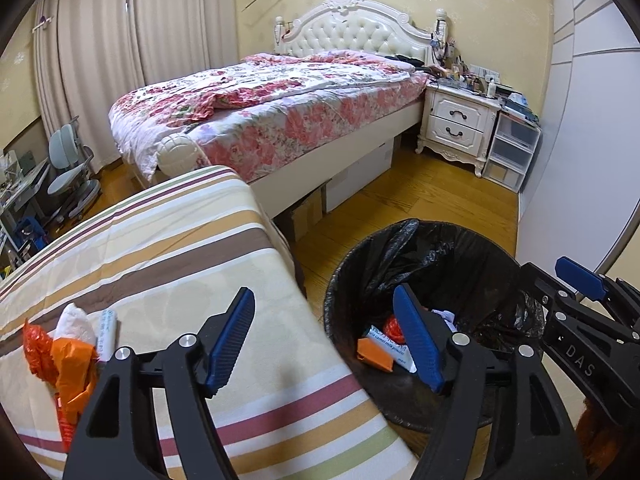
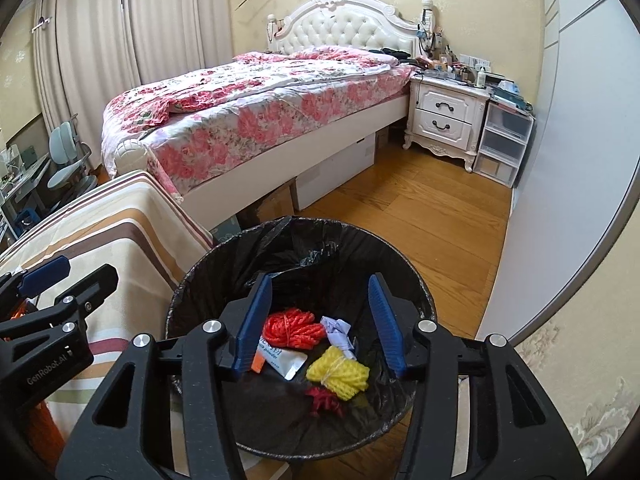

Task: Collect trash
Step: 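Carry the paper and ribbon over the black bin and open both tools, then move both open tools back over the items on the bedspread, then grasp the red can with the left tool while the right tool grasps the gold spray can, then carry both cans over the black bin and open both tools to drop them, then move both open tools back over the remaining bags on the bedspread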

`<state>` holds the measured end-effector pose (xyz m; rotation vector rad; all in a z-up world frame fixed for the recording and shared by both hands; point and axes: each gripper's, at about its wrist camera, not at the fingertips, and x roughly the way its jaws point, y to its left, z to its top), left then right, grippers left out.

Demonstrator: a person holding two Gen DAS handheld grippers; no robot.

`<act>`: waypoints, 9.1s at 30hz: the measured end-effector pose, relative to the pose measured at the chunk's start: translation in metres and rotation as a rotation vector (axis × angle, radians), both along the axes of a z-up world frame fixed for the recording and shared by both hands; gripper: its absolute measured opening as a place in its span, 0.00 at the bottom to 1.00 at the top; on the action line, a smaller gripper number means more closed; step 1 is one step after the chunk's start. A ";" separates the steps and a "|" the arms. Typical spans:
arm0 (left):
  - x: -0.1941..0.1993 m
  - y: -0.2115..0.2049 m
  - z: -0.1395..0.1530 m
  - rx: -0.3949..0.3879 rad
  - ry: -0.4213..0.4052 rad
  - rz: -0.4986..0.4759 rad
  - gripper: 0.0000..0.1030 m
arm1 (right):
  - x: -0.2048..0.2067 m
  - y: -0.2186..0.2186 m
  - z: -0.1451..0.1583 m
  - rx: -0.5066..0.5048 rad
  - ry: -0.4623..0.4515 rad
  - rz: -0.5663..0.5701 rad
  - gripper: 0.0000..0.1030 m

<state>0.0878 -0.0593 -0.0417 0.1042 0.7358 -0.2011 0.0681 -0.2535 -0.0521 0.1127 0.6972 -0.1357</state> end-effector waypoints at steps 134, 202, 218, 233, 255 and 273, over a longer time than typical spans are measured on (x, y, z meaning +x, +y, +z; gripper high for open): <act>-0.105 0.240 0.005 -0.113 0.029 0.354 0.24 | -0.043 0.182 0.019 0.005 0.038 0.347 0.23; 0.016 -0.029 -0.011 0.031 -0.006 -0.062 0.57 | 0.015 -0.018 -0.008 0.053 0.010 -0.030 0.39; -0.006 0.030 0.000 0.006 -0.006 0.061 0.68 | -0.001 0.011 -0.001 0.042 0.002 -0.006 0.61; -0.040 0.109 0.016 -0.013 -0.037 0.214 0.68 | -0.012 0.072 0.009 0.041 0.001 0.103 0.62; -0.079 0.231 0.005 -0.010 -0.018 0.456 0.68 | -0.019 0.198 0.021 0.004 0.004 0.344 0.63; -0.095 0.303 -0.009 -0.026 0.019 0.604 0.69 | -0.020 0.295 0.020 -0.029 0.043 0.532 0.68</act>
